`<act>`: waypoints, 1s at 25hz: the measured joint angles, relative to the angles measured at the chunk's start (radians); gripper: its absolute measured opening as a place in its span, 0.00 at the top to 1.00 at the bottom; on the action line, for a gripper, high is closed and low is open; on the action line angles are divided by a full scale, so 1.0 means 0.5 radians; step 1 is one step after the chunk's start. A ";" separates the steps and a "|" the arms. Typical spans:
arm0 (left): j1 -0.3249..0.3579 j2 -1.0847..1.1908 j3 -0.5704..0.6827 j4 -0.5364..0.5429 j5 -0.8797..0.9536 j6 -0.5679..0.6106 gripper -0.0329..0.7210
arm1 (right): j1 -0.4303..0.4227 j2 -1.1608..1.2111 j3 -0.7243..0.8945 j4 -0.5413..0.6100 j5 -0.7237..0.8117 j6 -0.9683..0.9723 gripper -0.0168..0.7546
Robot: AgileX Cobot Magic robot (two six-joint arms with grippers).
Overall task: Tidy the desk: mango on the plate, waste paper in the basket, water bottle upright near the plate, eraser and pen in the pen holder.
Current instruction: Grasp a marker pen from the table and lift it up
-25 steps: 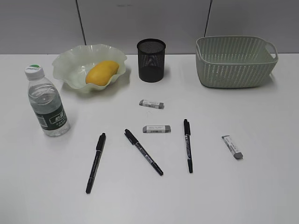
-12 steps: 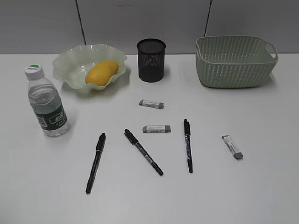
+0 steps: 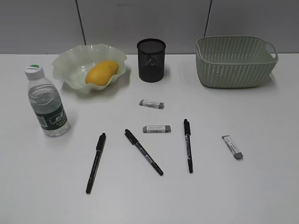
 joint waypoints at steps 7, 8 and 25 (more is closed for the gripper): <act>0.000 0.000 0.000 -0.002 0.000 0.002 0.29 | 0.000 0.610 -0.099 0.118 -0.299 -0.131 0.33; 0.000 0.000 0.000 -0.002 0.000 0.002 0.29 | 0.000 0.710 -0.118 0.146 -0.335 -0.156 0.33; 0.000 0.000 0.000 -0.002 0.000 0.002 0.29 | 0.149 2.576 -0.804 0.473 -0.681 -0.298 0.33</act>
